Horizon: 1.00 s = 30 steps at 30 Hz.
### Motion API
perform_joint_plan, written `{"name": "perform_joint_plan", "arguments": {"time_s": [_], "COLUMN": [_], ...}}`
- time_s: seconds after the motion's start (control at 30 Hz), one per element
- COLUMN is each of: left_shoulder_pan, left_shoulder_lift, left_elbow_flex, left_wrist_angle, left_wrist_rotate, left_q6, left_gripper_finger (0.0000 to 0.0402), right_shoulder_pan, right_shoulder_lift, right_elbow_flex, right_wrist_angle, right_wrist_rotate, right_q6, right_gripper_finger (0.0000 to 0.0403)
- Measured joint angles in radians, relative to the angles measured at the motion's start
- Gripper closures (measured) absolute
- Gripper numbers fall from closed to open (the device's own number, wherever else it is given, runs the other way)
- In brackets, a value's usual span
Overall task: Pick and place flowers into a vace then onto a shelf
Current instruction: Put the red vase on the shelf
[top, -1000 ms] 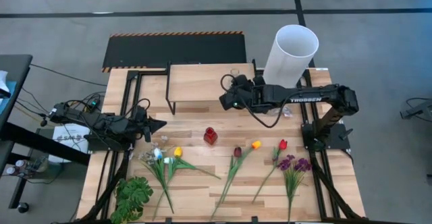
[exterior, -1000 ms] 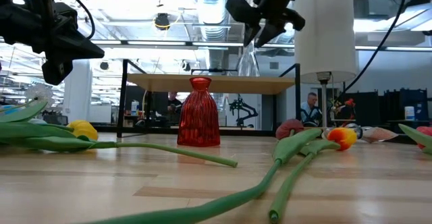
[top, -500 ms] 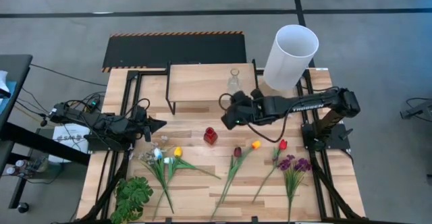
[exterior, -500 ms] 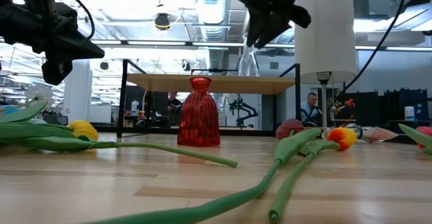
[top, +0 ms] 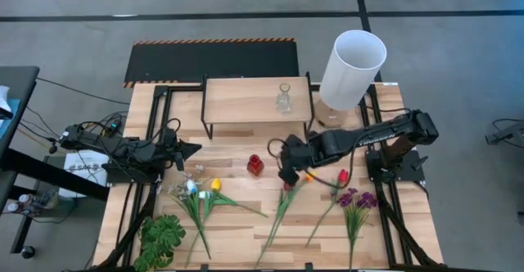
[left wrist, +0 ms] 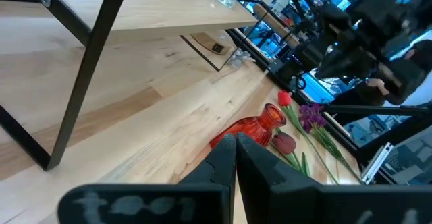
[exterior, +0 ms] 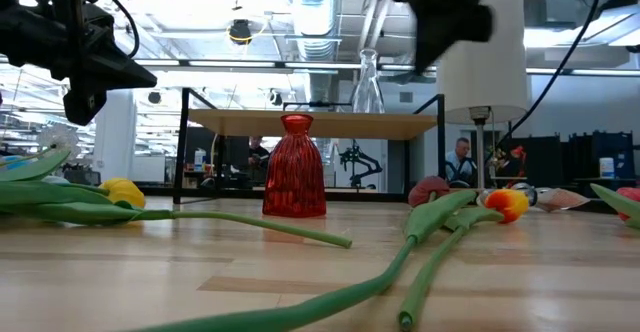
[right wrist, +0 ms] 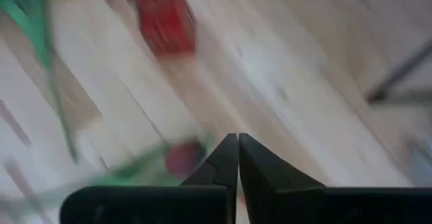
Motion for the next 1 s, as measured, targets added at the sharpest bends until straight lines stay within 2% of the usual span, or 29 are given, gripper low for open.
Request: {"name": "perform_joint_plan", "arguments": {"time_s": [0.27, 0.47, 0.7, 0.8, 1.0], "left_shoulder_pan": [0.0, 0.0, 0.0, -0.001, -0.001], "left_shoulder_lift": [0.0, 0.0, 0.017, 0.048, 0.177], "left_elbow_flex": [0.0, 0.0, 0.0, 0.0, 0.021], "left_wrist_angle": [0.012, 0.182, 0.398, 0.411, 0.403], "left_wrist_rotate": [-0.008, 0.073, 0.138, 0.141, 0.148], "left_q6": [-0.002, 0.03, 0.182, 0.186, 0.142], "left_gripper_finger": [0.0401, 0.0401, 0.0401, 0.0401, 0.0401], "right_shoulder_pan": [0.14, 0.205, 0.239, 0.252, 0.287], "right_shoulder_lift": [0.0, -0.002, -0.065, -0.104, -0.205], "right_elbow_flex": [0.0, -0.019, -0.282, -0.386, -0.492], "right_wrist_angle": [-0.133, -0.102, 0.187, 0.292, 0.331], "right_wrist_rotate": [0.012, 0.014, -0.012, -0.013, 0.003], "right_q6": [0.173, 0.208, 0.278, 0.323, 0.373], "right_gripper_finger": [0.0401, 0.0402, 0.0402, 0.0402, 0.0402]}}
